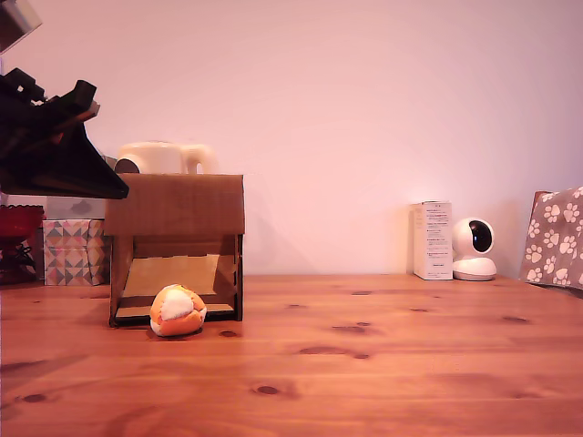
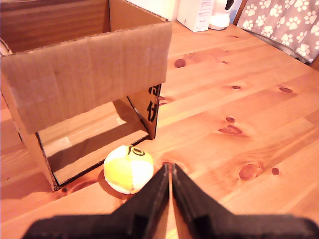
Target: Drop the footbag into the cardboard dice tower
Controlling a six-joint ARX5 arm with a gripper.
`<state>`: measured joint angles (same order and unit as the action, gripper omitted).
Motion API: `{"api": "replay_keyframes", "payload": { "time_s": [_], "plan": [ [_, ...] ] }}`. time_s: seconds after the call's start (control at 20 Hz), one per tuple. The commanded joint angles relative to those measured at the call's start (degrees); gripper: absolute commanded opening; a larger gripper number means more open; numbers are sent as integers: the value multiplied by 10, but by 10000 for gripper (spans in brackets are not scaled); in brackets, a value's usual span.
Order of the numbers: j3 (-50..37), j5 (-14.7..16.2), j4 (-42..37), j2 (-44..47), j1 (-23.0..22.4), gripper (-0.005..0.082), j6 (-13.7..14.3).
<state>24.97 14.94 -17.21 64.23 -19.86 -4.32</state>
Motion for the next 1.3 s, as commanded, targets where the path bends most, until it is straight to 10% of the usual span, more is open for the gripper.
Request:
{"api": "replay_keyframes", "payload": {
  "time_s": [0.0, 0.45, 0.7, 1.25],
  "plan": [
    [4, 0, 14, -1, 0, -19, 3],
    [4, 0, 23, 0, 0, 25, 3],
    [4, -5, 32, 0, 0, 724, 3],
    [5, -20, -113, 174, -11, 745, 14]
  ]
}}
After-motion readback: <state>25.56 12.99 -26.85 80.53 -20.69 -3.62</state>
